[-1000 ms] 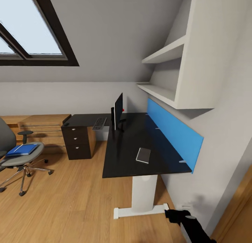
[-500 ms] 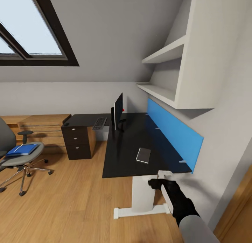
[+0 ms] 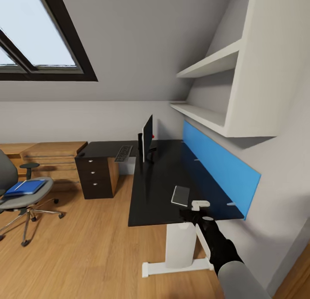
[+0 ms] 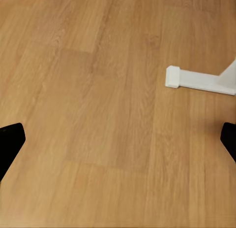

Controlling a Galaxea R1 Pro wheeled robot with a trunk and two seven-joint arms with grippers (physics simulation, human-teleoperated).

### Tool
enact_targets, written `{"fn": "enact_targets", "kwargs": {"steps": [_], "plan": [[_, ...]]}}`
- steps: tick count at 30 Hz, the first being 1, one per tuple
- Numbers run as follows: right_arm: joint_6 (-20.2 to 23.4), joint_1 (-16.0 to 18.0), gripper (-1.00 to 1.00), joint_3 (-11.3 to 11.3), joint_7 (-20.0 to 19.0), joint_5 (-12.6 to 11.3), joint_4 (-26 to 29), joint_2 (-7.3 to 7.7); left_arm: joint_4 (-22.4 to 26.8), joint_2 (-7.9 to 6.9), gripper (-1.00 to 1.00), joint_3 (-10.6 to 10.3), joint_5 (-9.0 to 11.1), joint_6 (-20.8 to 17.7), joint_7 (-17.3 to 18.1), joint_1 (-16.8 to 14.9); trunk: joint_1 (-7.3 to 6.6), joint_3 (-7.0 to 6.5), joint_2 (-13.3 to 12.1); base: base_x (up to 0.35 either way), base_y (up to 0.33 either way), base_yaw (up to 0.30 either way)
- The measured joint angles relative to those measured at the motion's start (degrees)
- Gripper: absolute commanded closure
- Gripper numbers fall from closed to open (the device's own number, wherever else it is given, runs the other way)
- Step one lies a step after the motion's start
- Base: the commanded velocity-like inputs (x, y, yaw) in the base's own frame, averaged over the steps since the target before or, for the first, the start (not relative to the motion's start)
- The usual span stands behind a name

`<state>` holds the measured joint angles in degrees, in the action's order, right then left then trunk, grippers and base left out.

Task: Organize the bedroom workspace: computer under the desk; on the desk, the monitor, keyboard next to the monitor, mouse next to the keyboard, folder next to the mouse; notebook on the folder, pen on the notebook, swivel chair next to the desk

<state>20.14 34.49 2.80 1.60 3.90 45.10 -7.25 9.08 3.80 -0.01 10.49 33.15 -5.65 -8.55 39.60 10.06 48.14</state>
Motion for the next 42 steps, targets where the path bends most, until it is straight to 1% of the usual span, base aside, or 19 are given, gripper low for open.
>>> {"fn": "enact_targets", "kwargs": {"steps": [12,20,24,31,42], "plan": [[-0.97,0.01,-1.00,-0.08,0.13,0.00,-0.18,-0.06,0.00,-0.15,-1.00,0.01,-0.01,0.01,0.03,0.00,0.01,0.00,0.00,0.072,0.013,0.000],[-1.43,0.01,-1.00,0.32,0.19,-0.05,-0.22,0.05,0.00,-0.22,-1.00,0.04,0.00,0.00,0.02,-0.02,0.00,0.00,0.00,0.227,0.001,0.000],[-1.47,0.01,-1.00,0.88,0.19,-0.12,-0.26,0.13,0.00,-0.23,-1.00,0.04,0.04,-0.01,0.01,-0.02,-0.01,0.00,0.00,0.280,0.000,0.000],[-1.48,0.02,-1.00,1.65,-0.09,-0.18,-0.27,0.46,0.00,-0.29,-1.00,0.04,0.09,-0.01,0.02,-0.02,-0.01,0.00,0.00,0.295,-0.043,0.000],[-1.44,0.01,-1.00,1.78,-0.04,-0.22,-0.36,1.84,0.00,-0.30,-1.00,0.04,0.09,-0.01,-0.02,-0.01,0.01,0.00,0.00,0.207,-0.020,0.000]]}}
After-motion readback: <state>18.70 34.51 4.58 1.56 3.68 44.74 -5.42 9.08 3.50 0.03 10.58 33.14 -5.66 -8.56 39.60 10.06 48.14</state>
